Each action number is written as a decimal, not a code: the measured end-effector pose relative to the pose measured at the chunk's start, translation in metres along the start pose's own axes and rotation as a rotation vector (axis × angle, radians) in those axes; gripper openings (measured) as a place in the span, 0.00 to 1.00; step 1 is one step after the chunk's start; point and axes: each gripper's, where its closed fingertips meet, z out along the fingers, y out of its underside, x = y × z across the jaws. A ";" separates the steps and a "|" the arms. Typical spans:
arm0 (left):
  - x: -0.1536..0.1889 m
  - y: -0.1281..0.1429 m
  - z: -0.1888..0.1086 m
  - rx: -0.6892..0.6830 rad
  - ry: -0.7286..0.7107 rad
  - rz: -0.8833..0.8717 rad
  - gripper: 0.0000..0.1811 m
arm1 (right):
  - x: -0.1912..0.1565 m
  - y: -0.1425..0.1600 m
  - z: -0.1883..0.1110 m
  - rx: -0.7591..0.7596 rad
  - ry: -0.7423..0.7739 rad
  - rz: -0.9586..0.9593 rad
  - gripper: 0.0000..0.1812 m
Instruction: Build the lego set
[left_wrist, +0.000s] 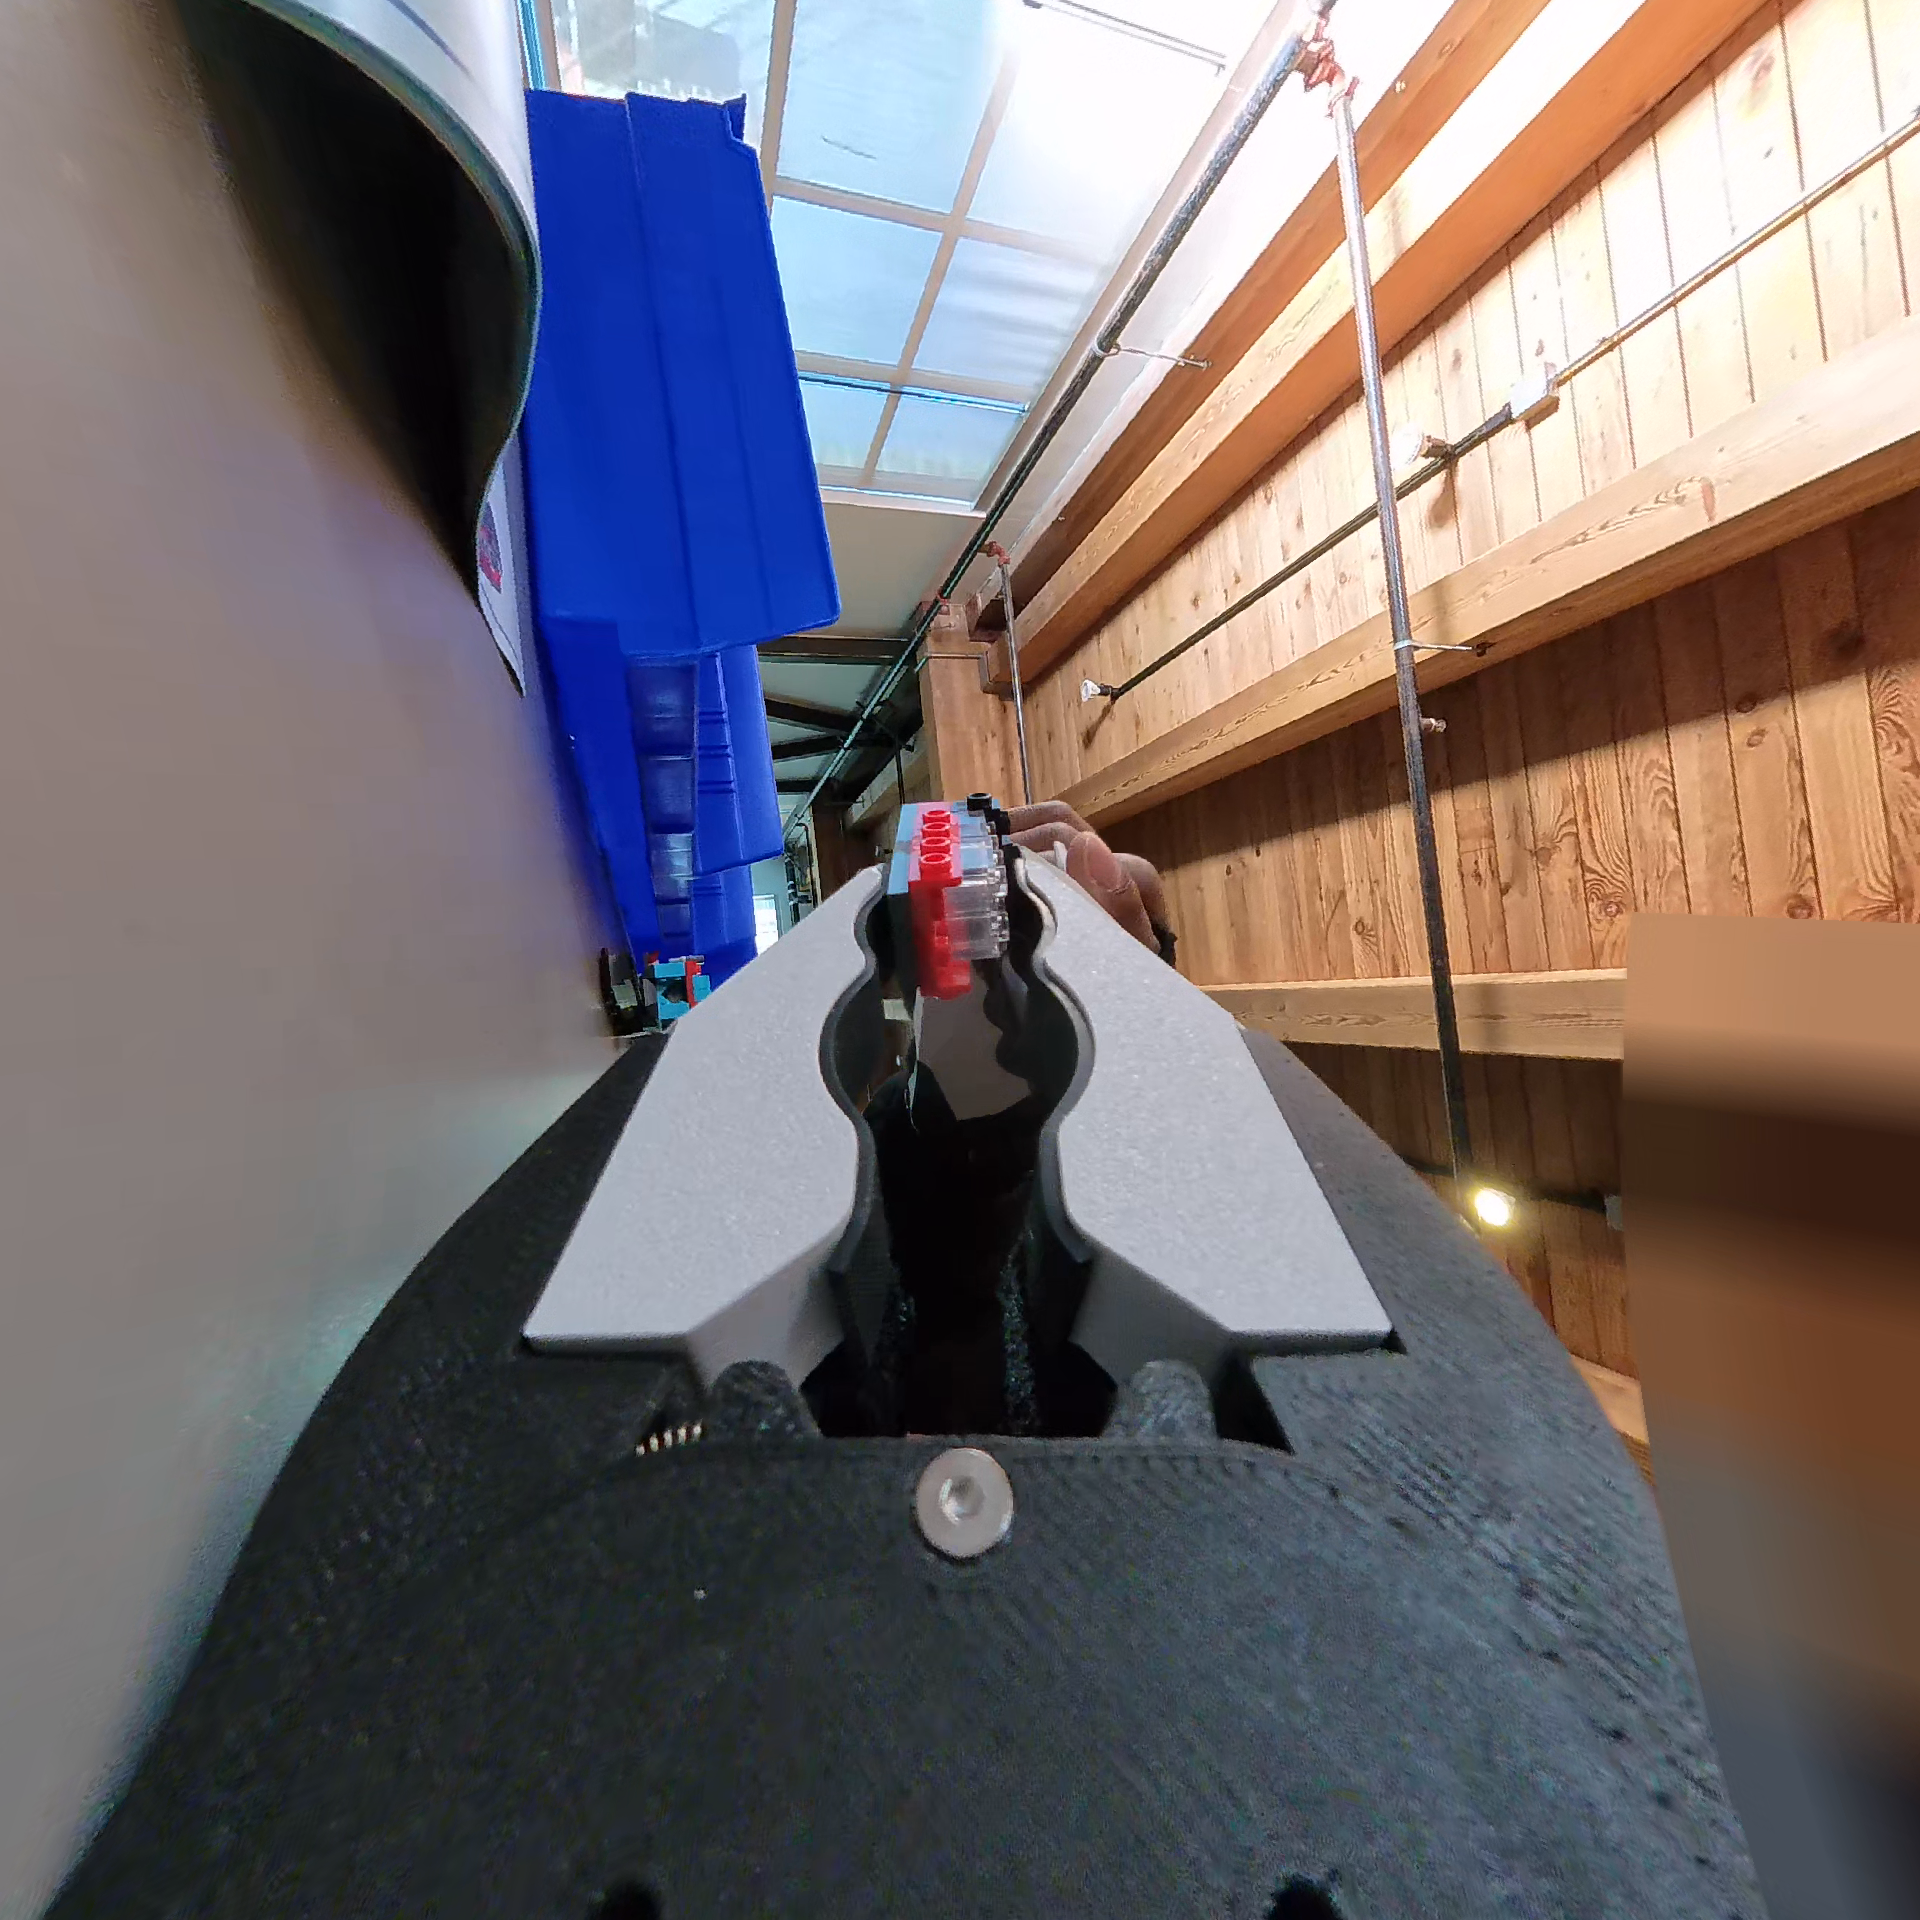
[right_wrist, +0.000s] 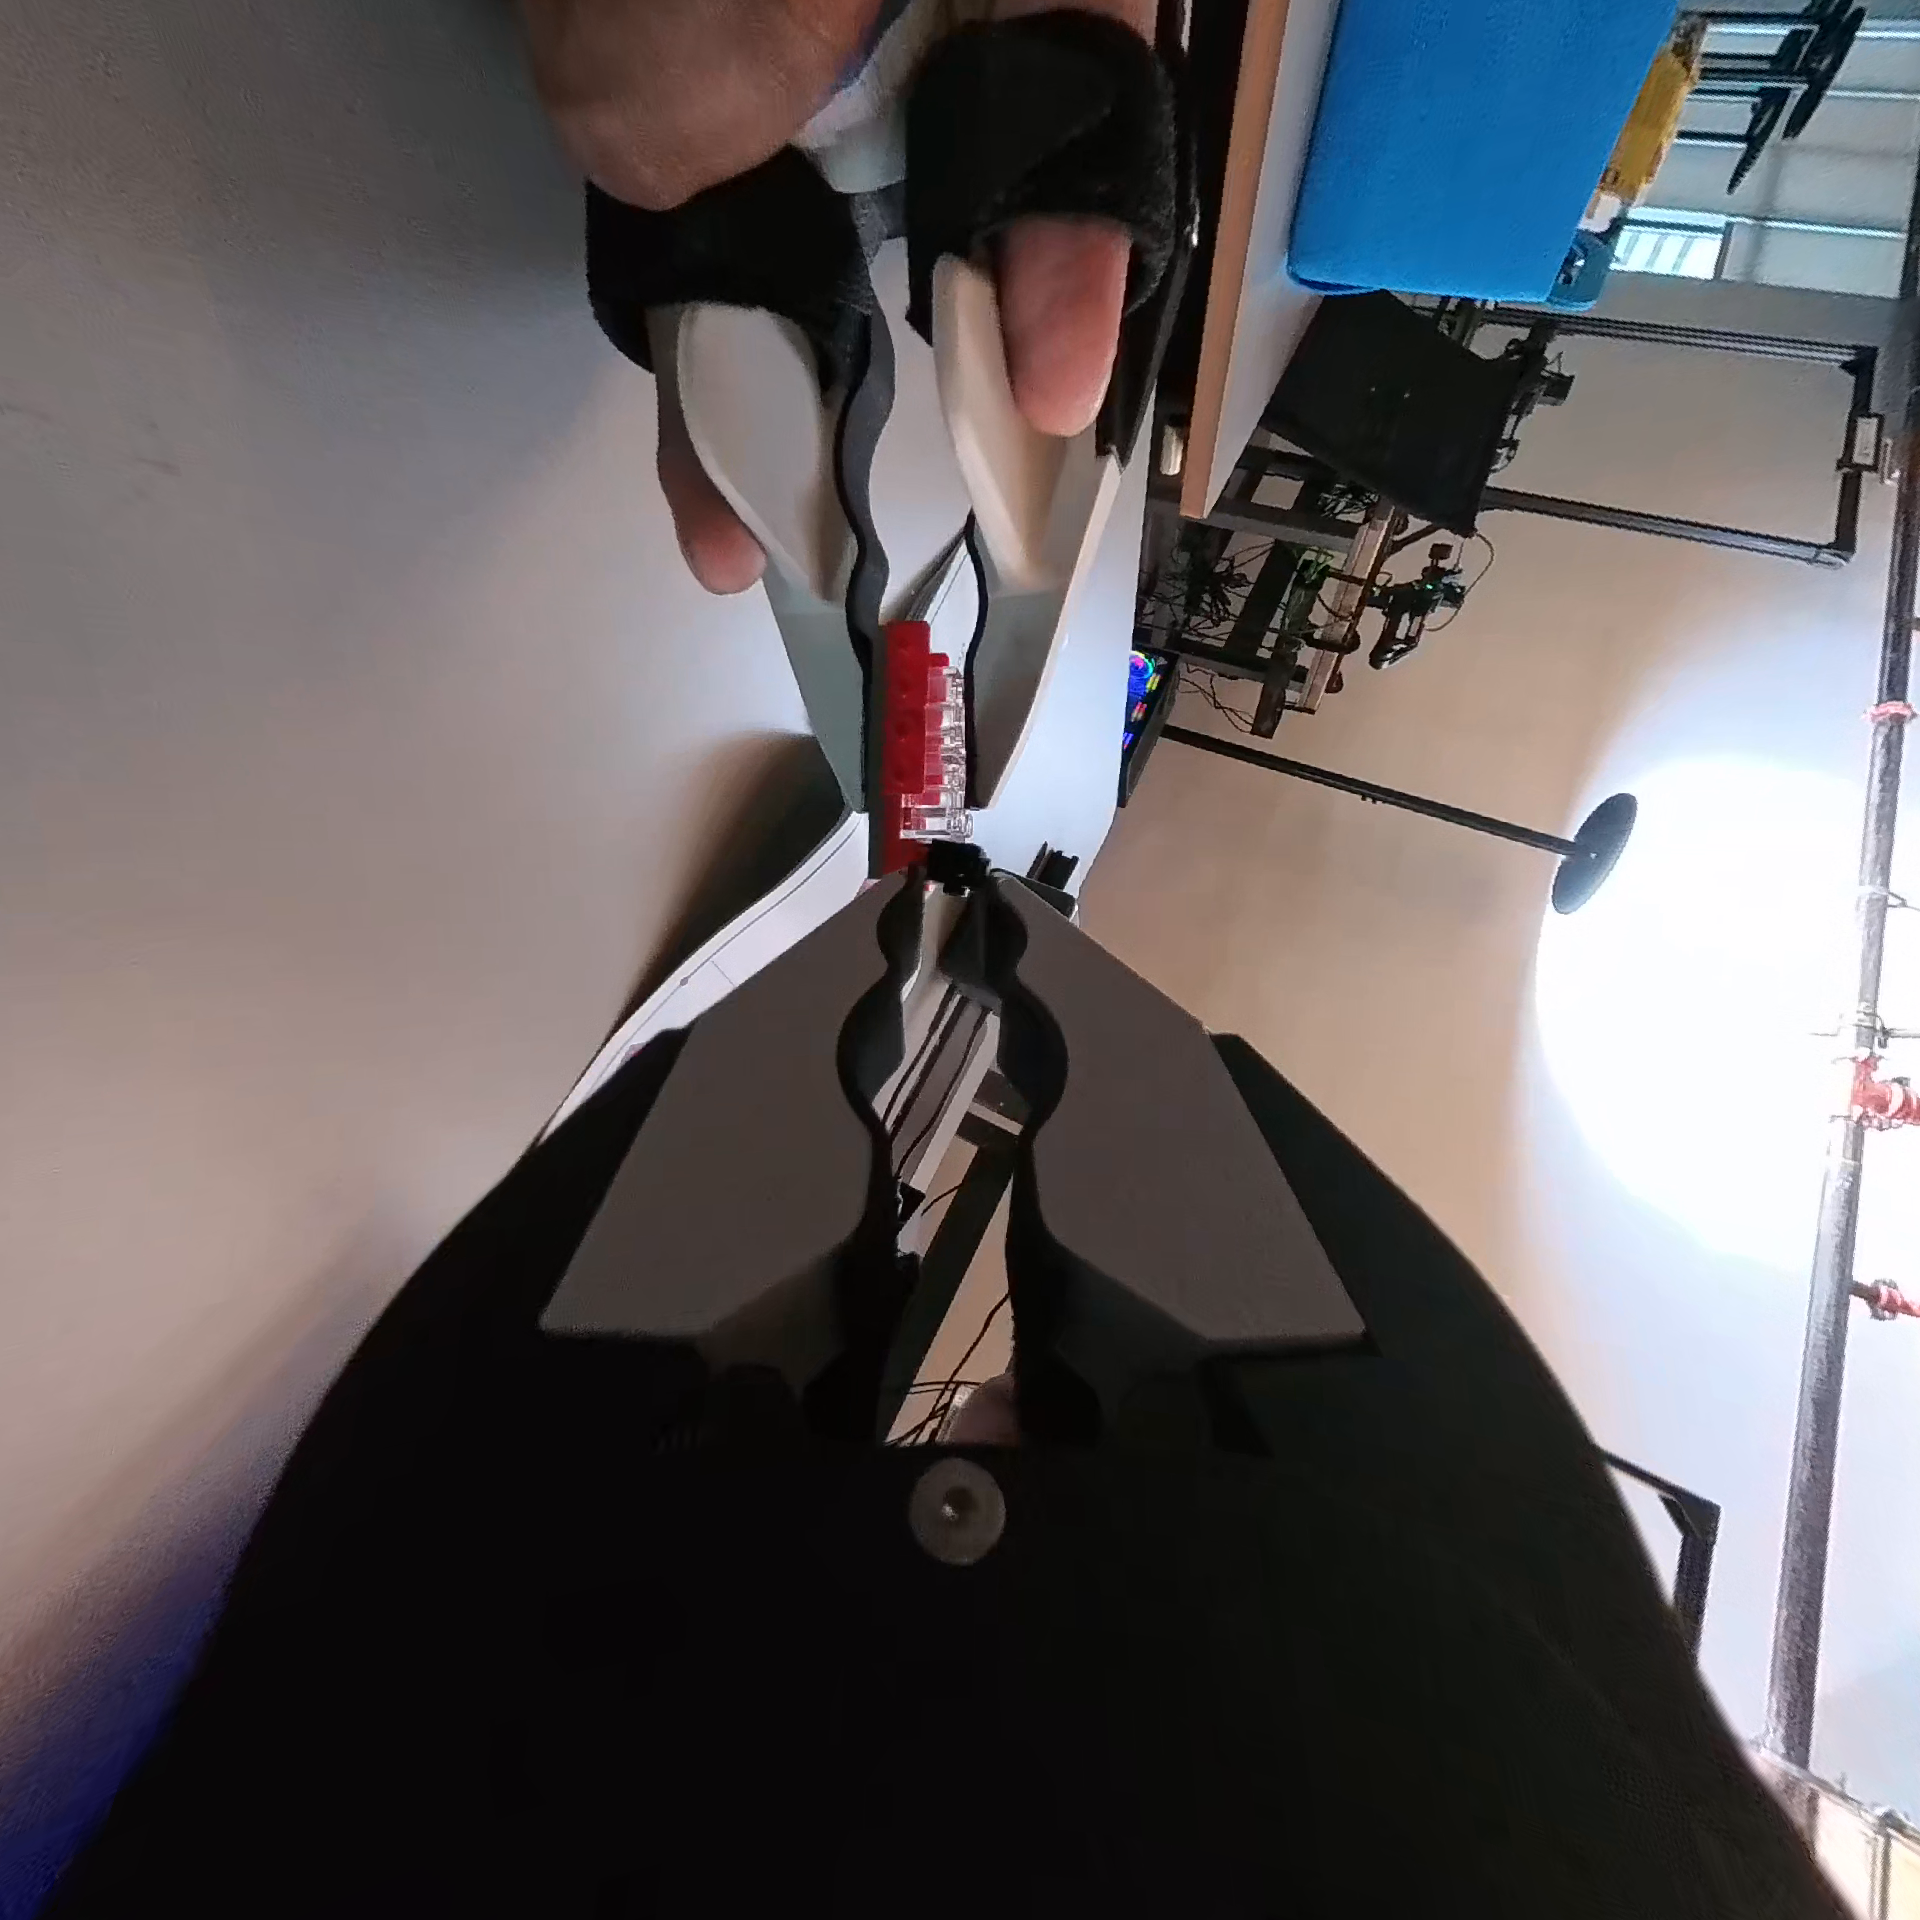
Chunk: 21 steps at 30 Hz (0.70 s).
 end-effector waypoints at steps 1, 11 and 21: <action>0.000 0.000 0.000 0.000 0.000 -0.001 0.11 | -0.001 0.000 0.000 0.001 -0.008 -0.003 0.06; 0.000 -0.001 -0.001 0.010 -0.001 -0.002 0.11 | -0.001 0.000 0.002 0.007 -0.037 -0.022 0.08; 0.001 -0.003 -0.002 0.018 0.006 -0.002 0.11 | 0.002 0.001 0.003 0.003 -0.028 0.036 0.14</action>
